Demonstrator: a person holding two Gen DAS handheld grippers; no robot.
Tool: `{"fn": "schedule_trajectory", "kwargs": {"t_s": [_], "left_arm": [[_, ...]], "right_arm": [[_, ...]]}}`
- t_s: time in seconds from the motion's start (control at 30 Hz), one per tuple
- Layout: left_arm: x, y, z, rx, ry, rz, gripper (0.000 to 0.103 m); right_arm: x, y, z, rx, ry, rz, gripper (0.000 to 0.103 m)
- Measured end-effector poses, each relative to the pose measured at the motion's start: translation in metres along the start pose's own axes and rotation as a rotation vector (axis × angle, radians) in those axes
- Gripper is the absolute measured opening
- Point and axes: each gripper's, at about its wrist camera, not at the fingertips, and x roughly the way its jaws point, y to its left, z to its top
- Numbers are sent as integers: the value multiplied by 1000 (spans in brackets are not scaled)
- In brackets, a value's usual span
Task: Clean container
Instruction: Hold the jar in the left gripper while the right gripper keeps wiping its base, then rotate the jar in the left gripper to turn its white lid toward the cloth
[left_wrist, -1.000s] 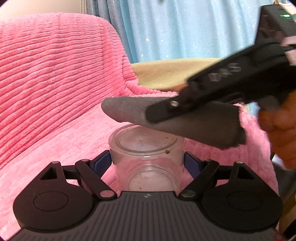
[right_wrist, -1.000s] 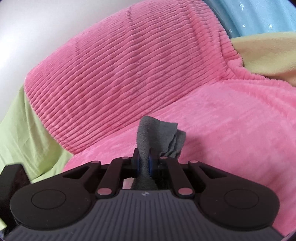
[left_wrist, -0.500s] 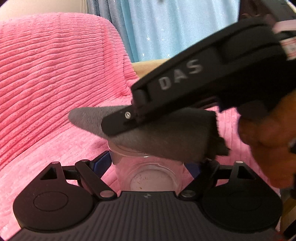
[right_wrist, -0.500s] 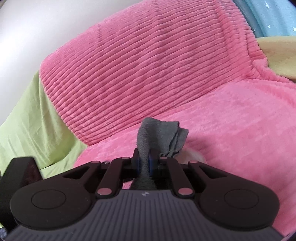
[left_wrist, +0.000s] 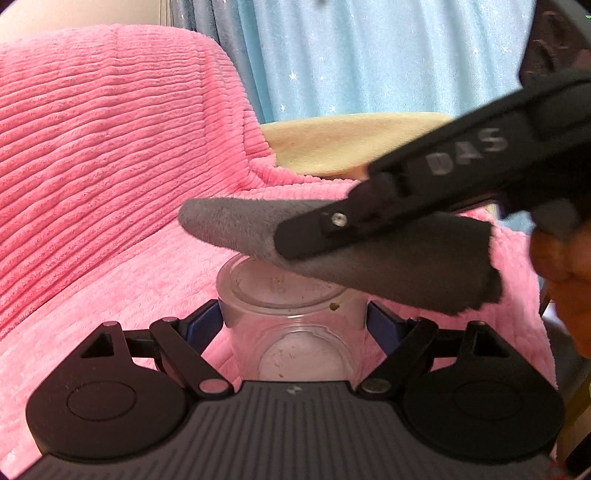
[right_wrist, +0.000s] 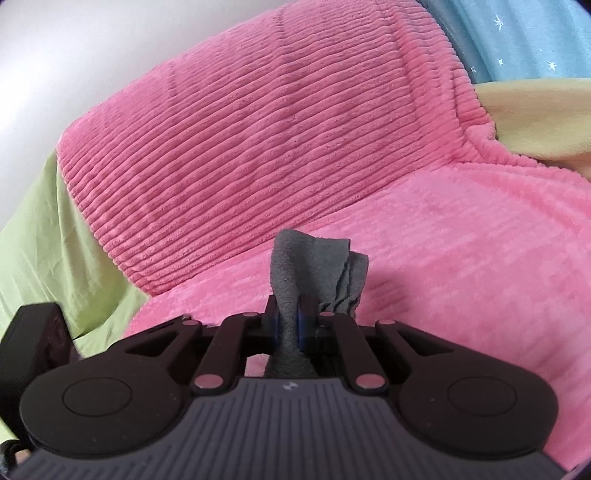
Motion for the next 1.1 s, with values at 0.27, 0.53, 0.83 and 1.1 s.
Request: {"fn": "schedule_trajectory", "kwargs": {"t_s": [0.27, 0.53, 0.83, 1.1], "left_arm": [[2, 5, 7, -15, 42, -13, 86], [1, 11, 33, -14, 132, -38, 95], [51, 12, 70, 149, 453, -127, 88], [32, 23, 81, 67, 304, -47, 86]], "right_arm": [[-29, -32, 3, 194, -130, -18, 7], [-30, -71, -5, 273, -85, -149, 7], [-30, -86, 1, 344, -92, -154, 7], [-30, -92, 1, 366, -93, -152, 7]]}}
